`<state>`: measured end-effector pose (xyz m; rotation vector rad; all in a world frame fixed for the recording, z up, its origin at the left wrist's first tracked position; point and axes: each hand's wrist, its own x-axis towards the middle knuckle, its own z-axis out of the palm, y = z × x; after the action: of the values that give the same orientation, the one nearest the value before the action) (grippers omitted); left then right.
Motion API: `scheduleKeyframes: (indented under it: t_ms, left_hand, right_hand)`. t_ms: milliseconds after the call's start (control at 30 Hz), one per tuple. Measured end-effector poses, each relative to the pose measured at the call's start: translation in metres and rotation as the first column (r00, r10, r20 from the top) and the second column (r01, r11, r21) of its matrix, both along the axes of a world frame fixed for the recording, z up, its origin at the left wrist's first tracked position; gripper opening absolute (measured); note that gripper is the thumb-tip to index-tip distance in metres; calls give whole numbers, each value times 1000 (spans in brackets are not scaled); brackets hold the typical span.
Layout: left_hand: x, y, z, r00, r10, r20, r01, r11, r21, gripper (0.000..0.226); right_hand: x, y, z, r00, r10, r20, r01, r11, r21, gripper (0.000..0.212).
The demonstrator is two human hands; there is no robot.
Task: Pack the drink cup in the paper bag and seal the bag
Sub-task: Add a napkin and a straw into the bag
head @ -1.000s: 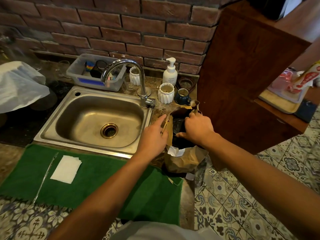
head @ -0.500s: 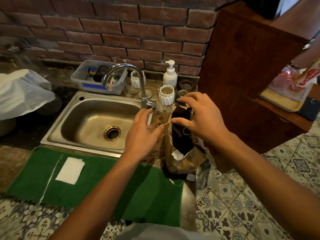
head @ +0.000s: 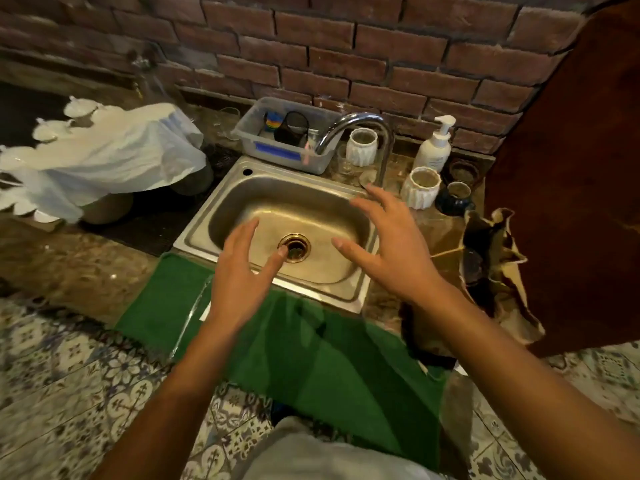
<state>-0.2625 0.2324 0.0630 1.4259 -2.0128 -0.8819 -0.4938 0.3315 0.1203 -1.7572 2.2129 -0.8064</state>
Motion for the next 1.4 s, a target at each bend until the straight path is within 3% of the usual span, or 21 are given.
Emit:
scheduleKeyframes:
  t_ms: [133,333,433,567,733,900,1033,1400]
  left_hand:
    - [54,-36,-25,999,17,29,-20,995,96,71]
    - [104,-78,-59,997,15,80,-22,997,79,68]
    - [122,-94,-85,981,47,188,-68,992,103,68]
    - [138,-102,-113,920,59,388,-126,981,150,71]
    - [158,-101,-145,892,45,450,-150,968,201,66]
    - [168,-98,-166,904,58,424,-176,954,244,56]
    - [170,-97,-177,887,38,460,-179,947,268,51]
    - [169,-109,-182,840,-20,542,-91,980,178,15]
  right_hand:
    - [47,-32,-24,998,-30,60,25,996,86,72]
    - [96,-70,-60,993,-57,102,38,984,176,73]
    - [112,-83,-83,990,-72,118,38,962,269,78]
    - [134,-104,-118,985,-88,149,14,898,440,86]
    - [165,-131,-153,994,-19,110,-53,784,619,87]
    - [192,-134,-179,998,18,67,-59,728,683,81]
    - [198,-133,-192,995,-50,92,-28,720,694,81]
    - [207,-140,-206,982,-157,107,24,658,753,60]
